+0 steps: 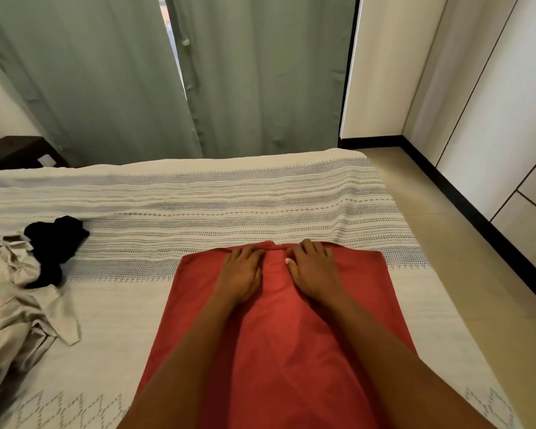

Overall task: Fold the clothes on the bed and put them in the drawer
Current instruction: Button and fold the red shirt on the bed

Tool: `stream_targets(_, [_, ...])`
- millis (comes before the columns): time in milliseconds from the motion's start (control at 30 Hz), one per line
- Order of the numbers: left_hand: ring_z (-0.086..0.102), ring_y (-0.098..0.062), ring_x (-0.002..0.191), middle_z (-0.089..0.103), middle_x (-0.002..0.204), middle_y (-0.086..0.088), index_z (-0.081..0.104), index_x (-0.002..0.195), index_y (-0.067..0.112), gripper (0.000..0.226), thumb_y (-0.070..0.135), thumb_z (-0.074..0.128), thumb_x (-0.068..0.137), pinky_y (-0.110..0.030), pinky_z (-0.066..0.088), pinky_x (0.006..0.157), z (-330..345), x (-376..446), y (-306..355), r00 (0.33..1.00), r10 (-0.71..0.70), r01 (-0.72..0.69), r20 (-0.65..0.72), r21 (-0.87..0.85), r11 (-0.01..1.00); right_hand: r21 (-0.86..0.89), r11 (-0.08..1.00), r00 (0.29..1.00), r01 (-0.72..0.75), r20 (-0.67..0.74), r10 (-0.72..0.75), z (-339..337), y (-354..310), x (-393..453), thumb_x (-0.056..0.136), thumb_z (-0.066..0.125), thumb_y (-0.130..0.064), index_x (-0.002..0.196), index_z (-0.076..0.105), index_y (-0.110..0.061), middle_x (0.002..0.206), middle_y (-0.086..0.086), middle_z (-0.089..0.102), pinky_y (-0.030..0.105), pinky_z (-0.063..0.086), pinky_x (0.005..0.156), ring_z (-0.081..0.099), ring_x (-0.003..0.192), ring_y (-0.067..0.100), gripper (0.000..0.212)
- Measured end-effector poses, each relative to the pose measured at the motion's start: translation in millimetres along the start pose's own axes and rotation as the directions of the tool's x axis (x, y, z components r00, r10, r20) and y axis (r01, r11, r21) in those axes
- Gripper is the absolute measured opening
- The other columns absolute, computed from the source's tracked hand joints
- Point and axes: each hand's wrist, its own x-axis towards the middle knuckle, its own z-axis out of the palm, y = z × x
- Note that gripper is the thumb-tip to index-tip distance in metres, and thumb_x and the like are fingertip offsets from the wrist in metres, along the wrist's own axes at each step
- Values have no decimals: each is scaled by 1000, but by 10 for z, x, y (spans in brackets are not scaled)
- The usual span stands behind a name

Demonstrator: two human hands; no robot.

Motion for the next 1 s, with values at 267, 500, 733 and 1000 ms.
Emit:
stream_targets(267, [-3, -24, 153, -7, 166, -6, -6, 159, 20, 70, 28, 35, 102, -49, 2, 123, -29, 82, 15, 987, -47, 57, 153, -59, 997, 91, 993, 962, -72, 269, 45, -53, -36, 95, 105, 31, -43, 160, 16, -15, 167, 9, 12, 49, 2, 125, 4, 155, 28, 64])
stream_targets(500, [24, -27, 149, 30, 160, -6, 34, 153, 18, 66, 49, 18, 96, -45, 16, 122, -385, -803, 114, 995, -97, 98, 14, -149, 984, 199, 980, 993, 31, 102, -52, -462, -455, -353, 94, 45, -34, 126, 62, -15, 129, 9, 61, 40, 40, 107, 49, 128, 31, 41])
stream_targets(733, [59, -24, 113, 64, 126, -4, 67, 118, 18, 34, 26, 47, 92, -33, 44, 98, -579, -2704, -2, 946, -231, 158, -228, -296, 942, 339, 918, 967, 205, 78, -244, -678, -1536, -1522, 85, 34, -38, 97, 74, -18, 101, 4, 74, 39, 50, 90, 64, 98, 30, 46])
stream_targets(1000, [56, -26, 115, 63, 118, -5, 67, 110, 18, 28, 22, 48, 91, -38, 41, 99, -865, -4856, 105, 695, -605, 475, -389, -385, 792, 363, 879, 856, 309, 297, -424, -880, -2746, -2819, 92, 46, -32, 117, 71, -18, 122, 4, 70, 35, 39, 104, 59, 116, 26, 38])
